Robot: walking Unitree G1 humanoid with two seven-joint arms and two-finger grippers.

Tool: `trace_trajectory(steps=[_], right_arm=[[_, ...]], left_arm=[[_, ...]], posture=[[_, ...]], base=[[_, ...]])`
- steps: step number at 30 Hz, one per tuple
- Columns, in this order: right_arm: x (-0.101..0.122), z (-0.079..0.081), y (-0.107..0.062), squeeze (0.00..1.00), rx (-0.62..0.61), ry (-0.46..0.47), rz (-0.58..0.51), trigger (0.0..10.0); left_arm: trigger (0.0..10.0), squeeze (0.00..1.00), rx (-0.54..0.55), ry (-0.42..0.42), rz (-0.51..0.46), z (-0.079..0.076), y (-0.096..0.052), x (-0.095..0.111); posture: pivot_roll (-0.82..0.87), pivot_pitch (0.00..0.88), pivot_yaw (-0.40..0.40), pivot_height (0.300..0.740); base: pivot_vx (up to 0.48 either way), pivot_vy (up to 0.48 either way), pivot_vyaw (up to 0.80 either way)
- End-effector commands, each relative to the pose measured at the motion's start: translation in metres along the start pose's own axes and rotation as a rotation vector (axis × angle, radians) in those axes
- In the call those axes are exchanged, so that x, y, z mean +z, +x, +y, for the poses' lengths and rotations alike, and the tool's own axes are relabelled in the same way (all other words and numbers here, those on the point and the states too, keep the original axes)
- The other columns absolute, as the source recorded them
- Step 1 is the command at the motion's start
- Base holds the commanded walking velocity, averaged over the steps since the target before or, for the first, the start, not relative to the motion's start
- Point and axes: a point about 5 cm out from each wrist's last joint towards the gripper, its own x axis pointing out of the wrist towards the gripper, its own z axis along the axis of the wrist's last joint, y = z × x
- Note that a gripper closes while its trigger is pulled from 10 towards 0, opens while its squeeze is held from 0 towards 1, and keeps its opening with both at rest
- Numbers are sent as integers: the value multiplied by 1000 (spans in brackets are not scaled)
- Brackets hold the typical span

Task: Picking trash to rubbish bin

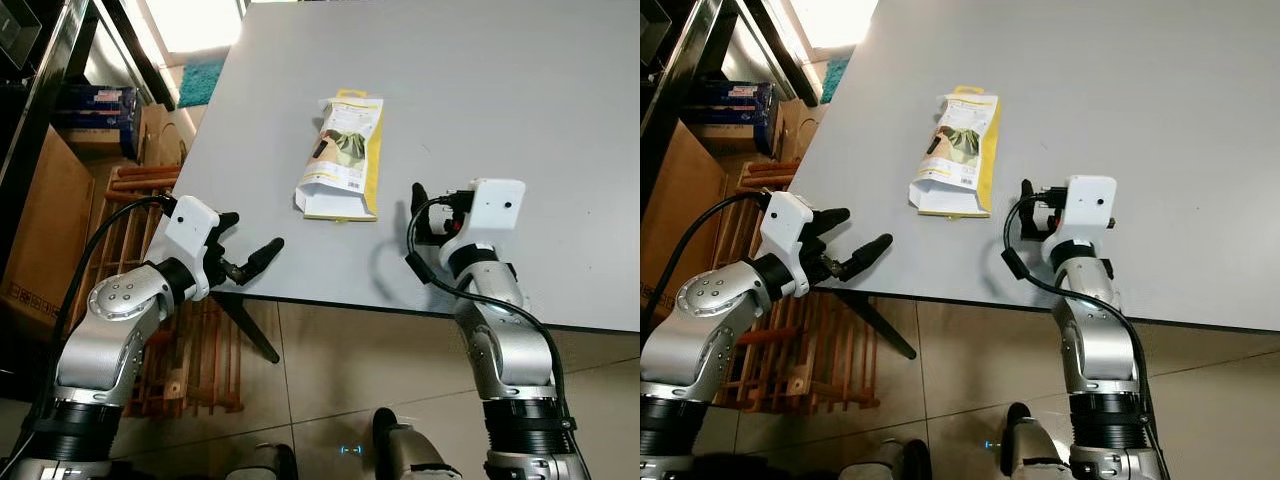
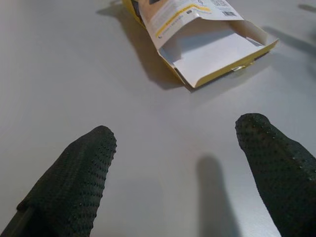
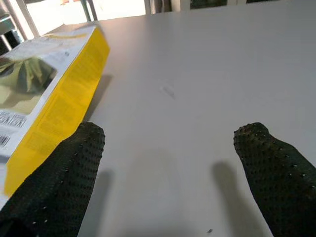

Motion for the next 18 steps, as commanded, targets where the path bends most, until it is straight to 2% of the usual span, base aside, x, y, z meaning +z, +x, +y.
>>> trace_trajectory(steps=[1, 7, 11, 13, 18], right_arm=[[-6, 4, -3, 0, 25, 24, 15, 10000], [-5, 5, 2, 0, 37, 42, 13, 10000], [-4, 6, 8, 0, 66, 99, 20, 10000], [-4, 9, 11, 0, 106, 125, 28, 10000], [0, 18, 17, 0, 179, 170, 19, 10000]], left_arm=[[10000, 0, 6, -3, 16, 2, -7, -1], [10000, 0, -10, -12, 40, 2, -11, 0], [10000, 0, -62, -22, 65, -2, -17, -1], [10000, 0, -106, -17, 84, -5, -22, -1], [10000, 0, -109, -12, 94, 0, -27, 3]], posture=[[125, 285, 103, 740], [133, 293, 103, 740], [147, 298, 101, 740], [154, 301, 100, 740], [169, 307, 100, 740]], base=[[0, 0, 0], [0, 0, 0], [0, 0, 0], [0, 0, 0], [0, 0, 0]])
